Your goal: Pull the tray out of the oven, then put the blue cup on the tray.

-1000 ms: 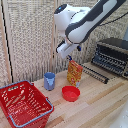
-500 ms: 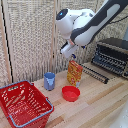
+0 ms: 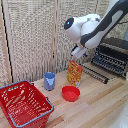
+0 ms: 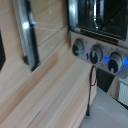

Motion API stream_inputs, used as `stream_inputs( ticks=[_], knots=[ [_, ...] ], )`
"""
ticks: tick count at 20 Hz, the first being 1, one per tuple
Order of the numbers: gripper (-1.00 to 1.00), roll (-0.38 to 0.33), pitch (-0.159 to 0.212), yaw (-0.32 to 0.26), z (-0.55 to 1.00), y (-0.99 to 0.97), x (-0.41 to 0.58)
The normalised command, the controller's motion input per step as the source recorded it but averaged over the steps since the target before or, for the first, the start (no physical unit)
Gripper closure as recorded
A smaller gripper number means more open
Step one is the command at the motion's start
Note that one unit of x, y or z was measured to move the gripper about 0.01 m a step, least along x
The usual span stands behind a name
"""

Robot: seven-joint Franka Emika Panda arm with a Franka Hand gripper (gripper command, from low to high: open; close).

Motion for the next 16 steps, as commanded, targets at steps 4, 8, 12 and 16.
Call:
stream_inputs(
  ticks=[4,8,12,16],
  knots=[
    [-1.00,-0.236,0.116,0.036,-0.23,-0.49,0.459],
    [-1.00,-0.192,0.066,0.003,-0.05,-0.60,0.359],
    [-1.00,-0.156,0.008,0.000,0.00,-0.69,0.125],
    [-1.00,-0.143,0.008,0.000,-0.05,-0.67,0.000]
  ],
)
